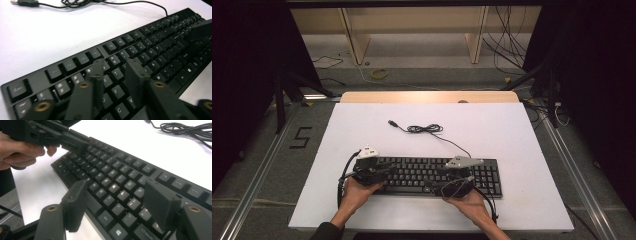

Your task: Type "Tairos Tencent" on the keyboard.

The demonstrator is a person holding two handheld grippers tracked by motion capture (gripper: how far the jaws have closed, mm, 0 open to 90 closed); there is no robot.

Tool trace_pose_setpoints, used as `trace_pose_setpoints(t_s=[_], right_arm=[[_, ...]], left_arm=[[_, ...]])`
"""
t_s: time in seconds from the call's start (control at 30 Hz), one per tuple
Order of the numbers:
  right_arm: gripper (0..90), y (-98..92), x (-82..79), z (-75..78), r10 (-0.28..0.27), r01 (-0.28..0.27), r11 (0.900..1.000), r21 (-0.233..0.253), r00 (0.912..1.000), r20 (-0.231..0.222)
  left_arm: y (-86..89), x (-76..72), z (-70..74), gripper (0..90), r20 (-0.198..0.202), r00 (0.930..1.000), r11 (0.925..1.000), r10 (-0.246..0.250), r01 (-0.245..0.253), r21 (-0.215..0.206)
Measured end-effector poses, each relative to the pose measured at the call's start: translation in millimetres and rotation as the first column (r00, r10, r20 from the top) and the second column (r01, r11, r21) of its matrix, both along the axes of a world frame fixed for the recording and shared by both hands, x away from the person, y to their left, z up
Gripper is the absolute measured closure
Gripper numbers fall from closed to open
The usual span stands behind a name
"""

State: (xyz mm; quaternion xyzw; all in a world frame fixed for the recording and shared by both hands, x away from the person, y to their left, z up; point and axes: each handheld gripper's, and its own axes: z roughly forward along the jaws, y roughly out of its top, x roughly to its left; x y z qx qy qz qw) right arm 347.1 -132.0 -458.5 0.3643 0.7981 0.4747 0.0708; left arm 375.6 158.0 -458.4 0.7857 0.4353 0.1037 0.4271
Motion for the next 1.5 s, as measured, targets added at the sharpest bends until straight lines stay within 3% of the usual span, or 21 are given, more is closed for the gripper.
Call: trace_pose_setpoints(t_s=[0.2,0.37,0.67,0.97,1.23,1.5], right_arm=[[35.3,-7.5,-3.3,0.4,-0.007,0.007,1.000,0.004,1.0000,0.003],[34.7,-12.0,-5.9,1.9,-0.013,0.013,1.000,0.008,0.9998,0.012],[34.2,-17.0,-8.7,2.6,-0.017,0.017,1.000,0.012,0.9998,0.014],[34.2,-20.5,-9.9,1.9,-0.026,0.026,1.000,0.011,0.9996,0.011],[34.2,-23.3,-10.4,2.1,-0.033,0.033,0.999,0.012,0.9994,0.008],[33.9,-27.7,-10.2,4.8,-0.044,0.043,0.999,0.022,0.9989,0.017]], left_arm=[[-13.0,5.5,-5.2,88.6,-0.024,0.9992,0.9990,-0.033,0.033,0.028],[-20.7,11.2,-10.0,88.8,-0.048,0.9981,0.9979,-0.039,0.042,0.049],[-19.8,14.3,-14.7,88.9,-0.064,0.9978,0.9979,-0.018,0.022,0.062],[-24.3,13.9,-18.6,89.2,-0.052,0.9984,0.9951,-0.021,0.026,0.095],[-23.7,14.6,-16.5,88.9,-0.064,0.9979,0.9964,-0.011,0.017,0.083],[-16.6,12.7,-7.6,81.9,-0.056,0.9984,0.9995,-0.006,0.008,0.032]])
